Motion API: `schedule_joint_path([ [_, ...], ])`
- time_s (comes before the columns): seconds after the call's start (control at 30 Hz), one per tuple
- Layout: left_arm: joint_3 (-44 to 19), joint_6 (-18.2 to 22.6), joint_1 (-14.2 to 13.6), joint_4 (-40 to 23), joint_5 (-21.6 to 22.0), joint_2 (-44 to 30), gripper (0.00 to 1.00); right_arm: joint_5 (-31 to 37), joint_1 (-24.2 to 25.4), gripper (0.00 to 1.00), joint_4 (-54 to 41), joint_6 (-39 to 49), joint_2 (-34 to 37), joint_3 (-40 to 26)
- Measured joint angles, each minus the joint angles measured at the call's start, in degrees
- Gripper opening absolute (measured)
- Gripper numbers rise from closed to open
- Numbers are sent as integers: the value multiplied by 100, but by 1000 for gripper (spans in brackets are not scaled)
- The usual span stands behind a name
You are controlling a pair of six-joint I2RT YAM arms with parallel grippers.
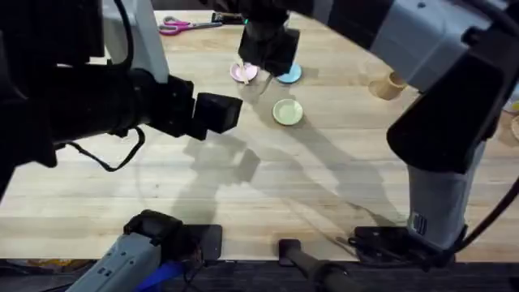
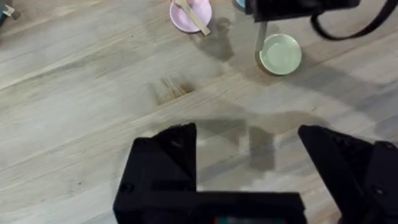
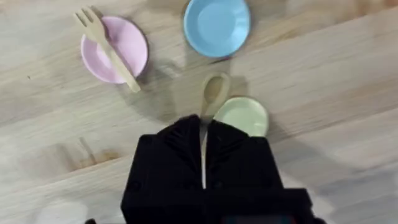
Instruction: Pick up a utensil and set it on the pink plate, then put the other utensil in the container.
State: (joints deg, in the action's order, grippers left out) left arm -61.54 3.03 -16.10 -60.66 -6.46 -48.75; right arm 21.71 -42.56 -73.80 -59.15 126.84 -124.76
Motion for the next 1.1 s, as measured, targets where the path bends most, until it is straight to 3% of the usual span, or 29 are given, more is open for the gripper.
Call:
schedule_joint_path([
  [0.33, 0, 0, 0, 0, 0, 0, 993, 209, 334, 31, -802, 962, -2, -821],
  [0.67, 0, 227, 0, 17, 0, 0, 994, 733, 417, 31, -883, 1758, -6, -871],
  [0.97, 18, 850, 0, 502, -240, 0, 994, 628, 1048, 31, -895, 2652, -850, -871],
  [1.1, 235, 1185, 0, 919, -554, 2, 993, 475, 1311, 31, -906, 3098, -1365, -890],
])
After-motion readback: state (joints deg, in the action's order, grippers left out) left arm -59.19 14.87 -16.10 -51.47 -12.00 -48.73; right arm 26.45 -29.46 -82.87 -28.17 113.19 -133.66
